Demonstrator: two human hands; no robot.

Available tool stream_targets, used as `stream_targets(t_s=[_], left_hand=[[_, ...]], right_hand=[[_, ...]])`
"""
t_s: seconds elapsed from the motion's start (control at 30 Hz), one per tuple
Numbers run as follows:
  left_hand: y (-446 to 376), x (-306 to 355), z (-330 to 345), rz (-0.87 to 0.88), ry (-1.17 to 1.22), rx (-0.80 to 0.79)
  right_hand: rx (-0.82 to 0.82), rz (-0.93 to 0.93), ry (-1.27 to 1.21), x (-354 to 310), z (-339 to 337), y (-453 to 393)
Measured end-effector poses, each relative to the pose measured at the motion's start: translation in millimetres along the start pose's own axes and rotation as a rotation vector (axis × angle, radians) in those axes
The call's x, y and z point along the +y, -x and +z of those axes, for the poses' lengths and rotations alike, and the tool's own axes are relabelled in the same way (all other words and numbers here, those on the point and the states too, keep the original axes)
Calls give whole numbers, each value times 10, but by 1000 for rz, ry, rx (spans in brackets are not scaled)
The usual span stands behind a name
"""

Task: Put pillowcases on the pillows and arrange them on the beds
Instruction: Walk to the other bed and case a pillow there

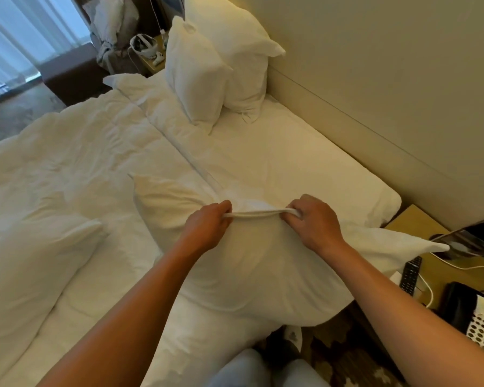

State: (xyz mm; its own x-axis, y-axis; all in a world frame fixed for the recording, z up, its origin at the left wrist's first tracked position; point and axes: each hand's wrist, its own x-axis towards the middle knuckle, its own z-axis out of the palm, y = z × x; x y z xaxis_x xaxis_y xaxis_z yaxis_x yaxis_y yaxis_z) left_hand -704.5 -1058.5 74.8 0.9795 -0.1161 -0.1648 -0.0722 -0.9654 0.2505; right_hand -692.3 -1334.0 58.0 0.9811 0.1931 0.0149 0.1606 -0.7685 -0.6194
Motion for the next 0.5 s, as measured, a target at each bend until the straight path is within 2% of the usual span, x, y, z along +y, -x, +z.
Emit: stream_targets(t_s=[0.2, 0.33, 0.5], left_hand=[[-142, -191, -76, 16, 97, 18], [-303, -249, -76, 63, 145, 39], [-591, -331, -86, 107, 213, 37]], right_hand=[[151, 17, 160, -162, 43, -54], [164, 73, 259, -219, 7, -124], [116, 200, 208, -250, 51, -230]])
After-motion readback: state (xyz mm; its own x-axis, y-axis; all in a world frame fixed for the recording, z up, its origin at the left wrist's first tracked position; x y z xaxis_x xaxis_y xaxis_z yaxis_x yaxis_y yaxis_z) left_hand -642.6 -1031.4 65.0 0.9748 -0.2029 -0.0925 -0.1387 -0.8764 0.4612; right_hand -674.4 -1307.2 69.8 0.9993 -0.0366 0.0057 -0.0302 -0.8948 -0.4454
